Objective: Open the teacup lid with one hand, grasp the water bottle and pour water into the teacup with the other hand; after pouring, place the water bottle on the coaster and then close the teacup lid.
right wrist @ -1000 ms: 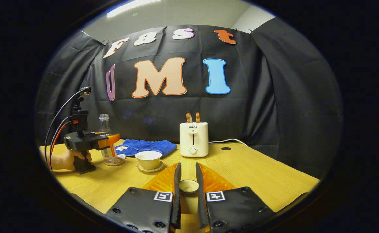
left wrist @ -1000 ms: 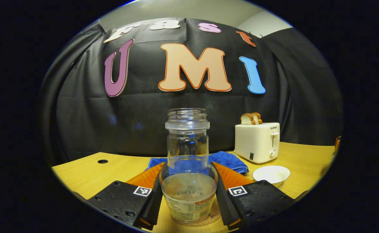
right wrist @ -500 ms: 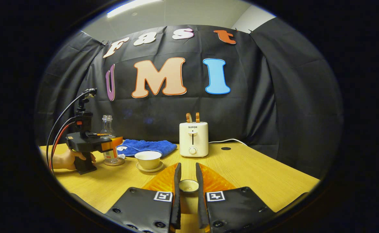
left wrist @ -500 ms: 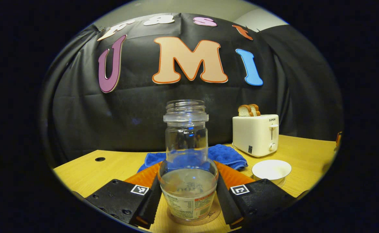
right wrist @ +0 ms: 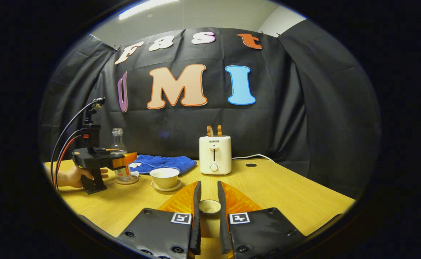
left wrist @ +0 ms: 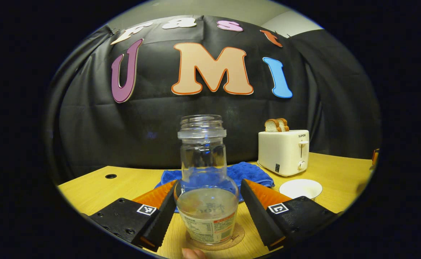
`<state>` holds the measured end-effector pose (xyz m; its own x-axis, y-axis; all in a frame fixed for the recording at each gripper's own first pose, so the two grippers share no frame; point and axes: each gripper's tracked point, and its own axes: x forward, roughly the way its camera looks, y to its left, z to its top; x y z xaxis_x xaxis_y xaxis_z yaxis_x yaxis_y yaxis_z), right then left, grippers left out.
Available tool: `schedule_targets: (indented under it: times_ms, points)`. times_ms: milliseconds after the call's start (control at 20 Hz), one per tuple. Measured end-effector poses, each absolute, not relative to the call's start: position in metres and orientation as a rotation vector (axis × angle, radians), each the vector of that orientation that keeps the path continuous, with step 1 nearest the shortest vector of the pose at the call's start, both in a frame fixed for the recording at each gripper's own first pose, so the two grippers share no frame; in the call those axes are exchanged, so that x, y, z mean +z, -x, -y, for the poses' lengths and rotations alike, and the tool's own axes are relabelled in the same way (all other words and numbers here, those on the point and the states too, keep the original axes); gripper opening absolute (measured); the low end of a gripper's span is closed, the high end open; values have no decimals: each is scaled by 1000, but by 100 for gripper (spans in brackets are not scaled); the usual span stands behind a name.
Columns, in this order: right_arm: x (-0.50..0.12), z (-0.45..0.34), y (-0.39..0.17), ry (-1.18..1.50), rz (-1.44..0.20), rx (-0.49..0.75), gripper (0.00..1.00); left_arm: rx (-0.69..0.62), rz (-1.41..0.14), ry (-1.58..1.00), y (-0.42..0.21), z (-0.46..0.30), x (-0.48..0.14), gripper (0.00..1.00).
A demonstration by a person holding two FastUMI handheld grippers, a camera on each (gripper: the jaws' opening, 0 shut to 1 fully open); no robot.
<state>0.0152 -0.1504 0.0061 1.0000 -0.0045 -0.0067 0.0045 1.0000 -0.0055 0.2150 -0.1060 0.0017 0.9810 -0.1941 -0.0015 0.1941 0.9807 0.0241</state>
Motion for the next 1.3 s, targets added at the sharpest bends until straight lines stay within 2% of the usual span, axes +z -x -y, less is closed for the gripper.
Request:
schedule_targets:
  times_ms: [100, 600, 900, 950, 1000, 1100, 1150, 1300]
  points:
    - [6, 150, -15, 5, -7, -4, 24, -188, 1, 4, -211, 102, 1, 96]
    - [6, 148, -17, 6, -8, 0, 24, -170, -5, 2, -175, 85, 0, 97]
    - [6, 137, -22, 5, -10, 20, 24, -169, -5, 2, -125, 73, 1, 97]
    - [5, 134, -24, 4, -10, 24, 24, -167, -1, 1, -115, 70, 2, 100]
    - [6, 129, -27, 3, -10, 33, 24, -161, -5, 2, -104, 67, 2, 97]
    - [3, 111, -35, 2, -15, 70, 24, -158, -2, 2, -83, 65, 3, 97]
    - [2, 101, -41, 1, -17, 93, 24, -155, 2, 1, -73, 63, 3, 100]
    - [0, 81, -66, -4, -27, 132, 24, -163, 1, 0, -50, 60, 3, 96]
